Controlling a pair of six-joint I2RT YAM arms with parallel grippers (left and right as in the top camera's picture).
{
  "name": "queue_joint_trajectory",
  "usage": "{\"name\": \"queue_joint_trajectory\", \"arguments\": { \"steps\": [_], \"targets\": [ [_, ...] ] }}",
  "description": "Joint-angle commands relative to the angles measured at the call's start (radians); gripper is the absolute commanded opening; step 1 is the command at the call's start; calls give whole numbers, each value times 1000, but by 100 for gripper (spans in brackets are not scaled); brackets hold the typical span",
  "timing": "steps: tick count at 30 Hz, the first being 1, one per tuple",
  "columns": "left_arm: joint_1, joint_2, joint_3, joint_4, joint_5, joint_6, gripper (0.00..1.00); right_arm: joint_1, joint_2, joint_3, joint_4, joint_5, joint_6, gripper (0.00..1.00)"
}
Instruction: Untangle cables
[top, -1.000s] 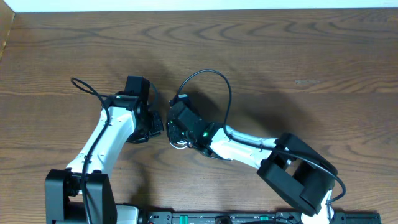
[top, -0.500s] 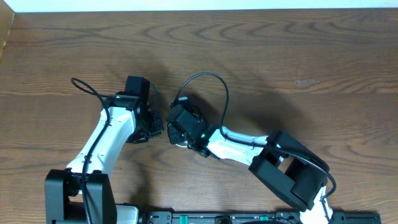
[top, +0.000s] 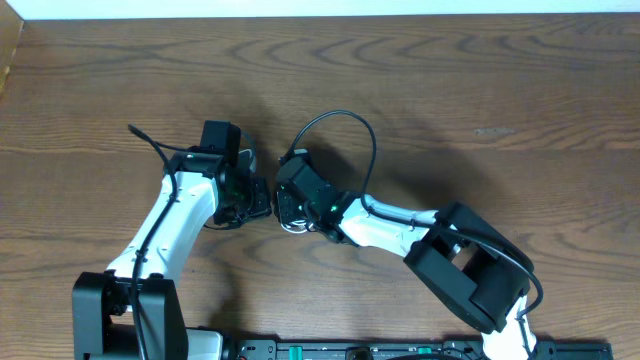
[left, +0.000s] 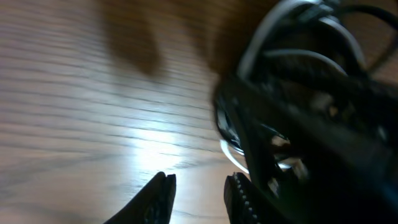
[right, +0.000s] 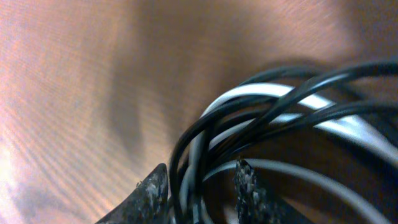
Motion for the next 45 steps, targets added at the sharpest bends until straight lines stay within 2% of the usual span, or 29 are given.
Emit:
{"name": "queue_joint_trajectory", "arguments": {
  "steps": [1, 3, 5, 10, 12, 14, 18, 20, 24, 30, 35, 40, 45],
  "targets": [
    [0, 8, -7, 2, 75, 84, 33, -9, 12, 3, -4, 45, -2, 26],
    [5, 8, -7, 4, 39, 83, 33, -12, 12, 3, -6, 48, -2, 14],
    [13, 8, -7, 4, 19, 69, 33, -14, 12, 3, -17, 48, -2, 11],
    [24, 8, -7, 9, 20, 3, 33, -16, 12, 3, -8, 6, -2, 20],
    [24, 8, -7, 17, 20, -25, 33, -18, 12, 3, 29, -24, -2, 31],
    [24, 7, -7, 23, 19, -27, 33, -29, 12, 3, 58, -67, -2, 35],
    [24, 7, -7, 42, 19, -53, 33, -63, 12, 3, 60, -149, -2, 36],
    [24, 7, -7, 45, 19, -76, 26, -82, 12, 3, 60, -195, -2, 36],
    [26, 8, -7, 64, 18, -92, 27, -121, 12, 3, 37, -277, -2, 36],
    [25, 8, -39, 87, -34, -166, 23, -135, 12, 3, 16, -275, -2, 34],
    [25, 8, -90, 156, -33, -169, 23, -121, 12, 3, 40, -251, -2, 37],
    [25, 8, -91, 157, -33, -169, 23, -97, 12, 3, 8, -141, -3, 29],
    [25, 8, -92, 154, -33, -169, 23, -92, 12, 3, 9, -115, -5, 28]
  ]
}}
